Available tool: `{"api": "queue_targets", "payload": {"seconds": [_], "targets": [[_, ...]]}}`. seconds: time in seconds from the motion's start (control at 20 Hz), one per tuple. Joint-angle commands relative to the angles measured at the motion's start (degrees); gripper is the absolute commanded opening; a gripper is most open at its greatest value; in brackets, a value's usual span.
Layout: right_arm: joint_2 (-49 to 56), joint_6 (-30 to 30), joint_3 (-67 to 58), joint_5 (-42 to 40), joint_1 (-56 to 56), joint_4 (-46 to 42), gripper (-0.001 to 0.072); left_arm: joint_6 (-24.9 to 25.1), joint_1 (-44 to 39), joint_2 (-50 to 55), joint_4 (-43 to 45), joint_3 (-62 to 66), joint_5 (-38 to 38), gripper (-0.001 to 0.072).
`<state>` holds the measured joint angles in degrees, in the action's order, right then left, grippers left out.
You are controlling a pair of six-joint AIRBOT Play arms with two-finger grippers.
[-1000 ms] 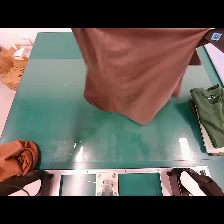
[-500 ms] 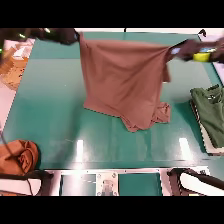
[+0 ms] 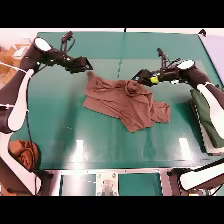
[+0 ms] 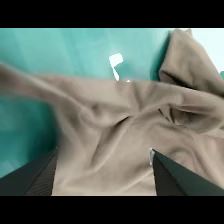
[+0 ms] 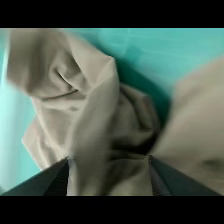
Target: Fold the shirts.
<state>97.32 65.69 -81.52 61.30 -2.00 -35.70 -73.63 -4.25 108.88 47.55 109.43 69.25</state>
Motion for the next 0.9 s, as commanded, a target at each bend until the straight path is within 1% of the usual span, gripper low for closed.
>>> {"api": "queue_targets", "payload": {"seconds": [0.0, 0.05, 0.1, 0.15, 0.2, 0.25, 0.35, 0.4, 0.5, 0.6, 0.65, 0.7, 0.75, 0.8, 0.85], "targets": [[1.16, 5.55, -4.42, 10.95, -8.31, -0.04, 0.0538, -4.85, 5.14, 1.38, 0.13, 5.33, 12.57, 0.0612], [0.63, 6.36, -5.27, 15.93, -11.89, 0.04, 0.0455, -6.27, 7.43, 1.36, 0.04, 6.97, 17.68, 0.0333], [-0.26, 6.34, -5.07, 20.65, -15.04, 0.11, 0.0053, -6.16, 9.35, 1.18, 0.02, 7.52, 22.56, 0.0029], [-1.29, 6.56, -4.17, 23.93, -17.33, 0.09, 0.0032, -6.45, 10.69, 0.81, 0.11, 7.30, 26.10, 0.0020], [-2.89, 6.51, -2.23, 25.77, -19.08, -0.20, 0.0017, -6.38, 11.52, 0.07, 0.15, 6.40, 27.98, 0.0020], [-5.46, 6.38, 1.05, 25.97, -20.57, -1.60, 0.0017, -6.29, 11.61, -1.07, 0.87, 4.90, 28.61, 0.0020], [-11.89, 5.84, 8.96, 24.81, -22.80, -7.45, 0.0017, -4.68, 10.84, -5.27, 4.04, -1.46, 28.65, 0.0020], [-15.56, 5.84, 13.29, 23.89, -24.17, -11.17, 0.0017, -3.34, 10.43, -8.37, 4.81, -6.75, 27.21, 0.0020], [-23.91, 5.90, 23.10, 20.02, -27.41, -16.72, 0.0016, -0.24, 10.43, -15.17, 4.83, -19.87, 21.22, 0.0021], [-31.54, 5.90, 32.44, 15.67, -31.04, -17.70, 0.0017, 3.32, 10.36, -21.55, 4.31, -34.62, 11.47, 0.0022], [-34.67, 5.88, 36.76, 13.33, -32.33, -17.73, 0.0018, 3.98, 10.36, -23.47, 4.33, -40.48, 6.97, 0.0057], [-36.81, 5.88, 40.28, 11.34, -33.00, -17.75, 0.0024, 4.90, 10.36, -24.26, 3.67, -45.38, 2.82, 0.0404], [-37.77, 5.88, 42.66, 9.97, -33.14, -17.73, 0.0113, 4.96, 10.36, -24.11, 2.23, -48.63, -0.09, 0.0600], [-37.81, 5.88, 44.19, 9.18, -33.14, -17.70, 0.0225, 5.86, 10.34, -24.11, 0.46, -51.67, -4.00, 0.0595], [-37.75, 5.88, 45.53, 8.31, -33.11, -17.70, 0.0268, 7.48, 10.08, -23.98, -1.53, -53.66, -7.67, 0.0595]]}}
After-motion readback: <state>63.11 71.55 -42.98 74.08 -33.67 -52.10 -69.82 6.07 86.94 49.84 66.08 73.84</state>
